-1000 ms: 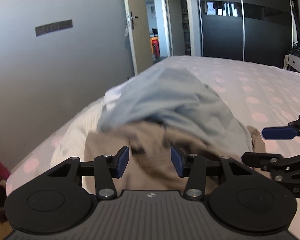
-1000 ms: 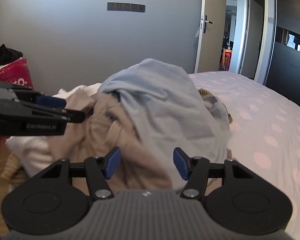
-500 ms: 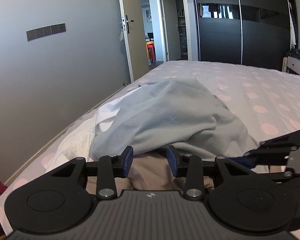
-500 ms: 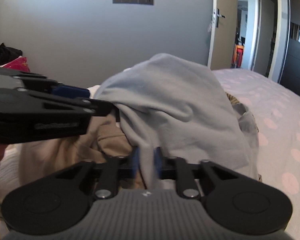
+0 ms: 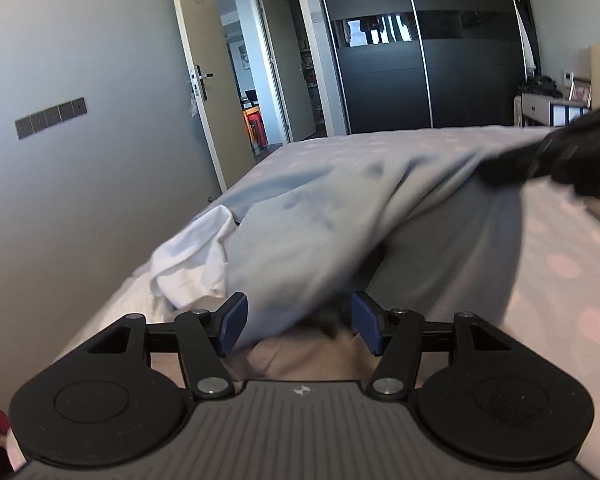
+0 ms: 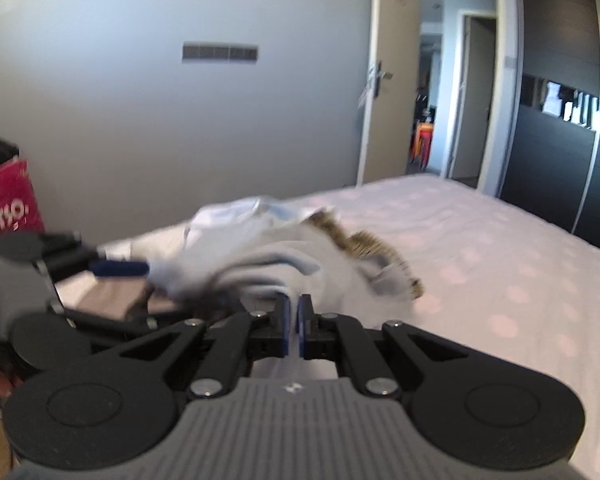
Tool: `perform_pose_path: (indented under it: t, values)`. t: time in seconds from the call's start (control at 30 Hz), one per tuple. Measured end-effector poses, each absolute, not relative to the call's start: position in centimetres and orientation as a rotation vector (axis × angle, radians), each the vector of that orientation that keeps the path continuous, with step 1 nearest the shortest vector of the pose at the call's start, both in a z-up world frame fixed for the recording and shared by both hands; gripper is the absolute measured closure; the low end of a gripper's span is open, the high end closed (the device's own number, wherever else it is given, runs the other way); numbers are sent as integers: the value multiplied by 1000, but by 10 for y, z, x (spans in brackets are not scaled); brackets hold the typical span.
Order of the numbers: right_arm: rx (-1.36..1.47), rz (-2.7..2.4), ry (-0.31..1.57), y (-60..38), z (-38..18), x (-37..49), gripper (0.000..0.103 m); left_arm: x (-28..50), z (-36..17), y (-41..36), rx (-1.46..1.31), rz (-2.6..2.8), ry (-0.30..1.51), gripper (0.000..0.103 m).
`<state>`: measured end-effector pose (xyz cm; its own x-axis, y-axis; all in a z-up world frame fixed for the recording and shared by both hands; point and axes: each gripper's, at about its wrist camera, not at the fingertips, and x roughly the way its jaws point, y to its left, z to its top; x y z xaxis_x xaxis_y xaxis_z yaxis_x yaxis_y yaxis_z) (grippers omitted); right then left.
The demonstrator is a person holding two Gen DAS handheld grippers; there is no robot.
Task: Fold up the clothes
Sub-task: 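Grasp the light blue-grey shirt with the left gripper while the right gripper grasps it too, then lift the blue-grey shirt off the pile with both grippers and pull it onto the open bed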
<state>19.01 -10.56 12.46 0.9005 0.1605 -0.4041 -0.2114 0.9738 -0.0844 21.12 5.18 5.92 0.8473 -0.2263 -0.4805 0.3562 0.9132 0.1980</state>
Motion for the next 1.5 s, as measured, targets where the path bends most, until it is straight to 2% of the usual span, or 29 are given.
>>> perform_pose_path:
  t: [0.1,0.23,0.5,0.63,0.8,0.87,1.07,1.3,1.43,1.5]
  values:
    - [-138,166,357,-119,153,146,99,186,67,32,300,-353,432,48]
    - [-122,135,307,-136,181,82,99,139,75,13,310,-474,411,62]
    - [-51,-20,270,-185,188,-56,99,41,88,-25,332,-741,375,62]
    - [10,-162,268,-213,178,-116,99,10,85,-43,376,-865,369,52]
    - [18,-354,287,-238,172,-164,99,0,80,-62,417,-907,409,52]
    - [32,-411,321,-249,166,-169,99,7,77,-66,437,-897,422,52]
    - [84,-342,590,-262,121,-151,98,27,63,-65,467,-831,467,51]
    - [45,-189,652,-243,96,-132,79,69,68,-32,430,-703,523,51]
    - [-15,-29,651,-214,89,-78,68,98,69,-8,397,-620,534,49]
    - [-47,48,646,-197,86,-47,67,111,68,1,387,-583,532,48]
